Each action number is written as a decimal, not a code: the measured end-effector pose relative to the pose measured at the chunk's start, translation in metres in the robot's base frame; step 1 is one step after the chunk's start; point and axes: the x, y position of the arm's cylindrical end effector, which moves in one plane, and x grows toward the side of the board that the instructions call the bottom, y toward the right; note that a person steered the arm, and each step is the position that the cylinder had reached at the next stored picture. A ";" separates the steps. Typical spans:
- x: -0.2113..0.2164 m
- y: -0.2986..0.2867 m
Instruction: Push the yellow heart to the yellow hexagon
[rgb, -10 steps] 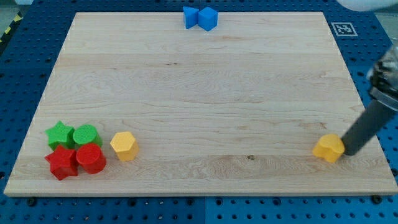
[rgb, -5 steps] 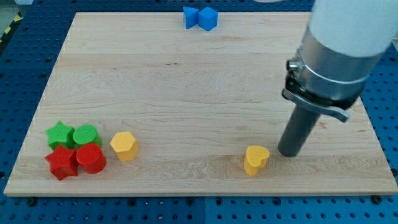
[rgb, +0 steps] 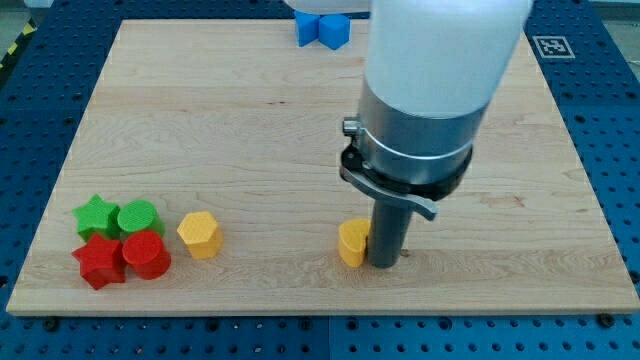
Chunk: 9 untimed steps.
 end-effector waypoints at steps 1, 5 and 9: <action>-0.012 -0.017; -0.082 -0.051; -0.066 -0.052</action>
